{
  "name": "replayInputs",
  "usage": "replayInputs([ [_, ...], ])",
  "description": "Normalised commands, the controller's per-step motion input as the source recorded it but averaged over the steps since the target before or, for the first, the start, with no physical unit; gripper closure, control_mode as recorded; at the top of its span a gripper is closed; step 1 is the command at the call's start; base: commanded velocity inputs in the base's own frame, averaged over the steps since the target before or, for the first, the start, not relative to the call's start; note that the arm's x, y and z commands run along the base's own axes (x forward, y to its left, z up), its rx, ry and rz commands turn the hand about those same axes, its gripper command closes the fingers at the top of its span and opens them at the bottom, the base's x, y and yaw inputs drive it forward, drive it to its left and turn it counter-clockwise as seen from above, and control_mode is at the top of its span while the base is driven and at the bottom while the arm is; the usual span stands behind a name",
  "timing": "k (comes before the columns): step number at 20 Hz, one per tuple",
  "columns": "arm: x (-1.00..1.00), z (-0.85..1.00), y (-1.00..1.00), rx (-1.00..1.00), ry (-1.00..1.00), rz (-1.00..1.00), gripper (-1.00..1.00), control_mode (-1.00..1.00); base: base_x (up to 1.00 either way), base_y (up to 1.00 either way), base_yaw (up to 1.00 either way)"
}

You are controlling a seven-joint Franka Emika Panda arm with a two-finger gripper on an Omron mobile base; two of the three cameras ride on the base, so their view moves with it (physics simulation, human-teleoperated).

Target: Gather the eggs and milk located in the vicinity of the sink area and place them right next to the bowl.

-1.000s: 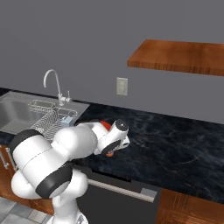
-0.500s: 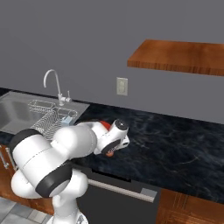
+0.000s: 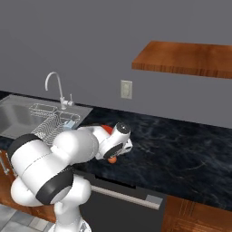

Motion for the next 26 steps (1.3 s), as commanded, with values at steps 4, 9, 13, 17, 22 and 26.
replayInputs([
  [4,0.00,0.00,0.00,0.00,0.00,0.00,-1.00,-1.00,0.00,0.00,0.00],
  [9,0.00,0.02,0.00,0.00,0.00,0.00,-1.00,-1.00,0.00,0.00,0.00],
  [13,-0.10,0.33,-0.04,0.03,-0.05,0.00,-1.00,-1.00,0.00,0.00,0.00],
  [17,-0.11,0.40,-0.02,0.03,-0.09,0.00,-1.00,-1.00,0.00,0.00,0.00],
  [22,-0.18,0.29,-0.01,0.00,-0.08,0.00,-1.00,-1.00,0.00,0.00,0.00],
  [26,-0.23,0.25,0.00,0.00,-0.01,0.00,-1.00,-1.00,0.00,0.00,0.00],
])
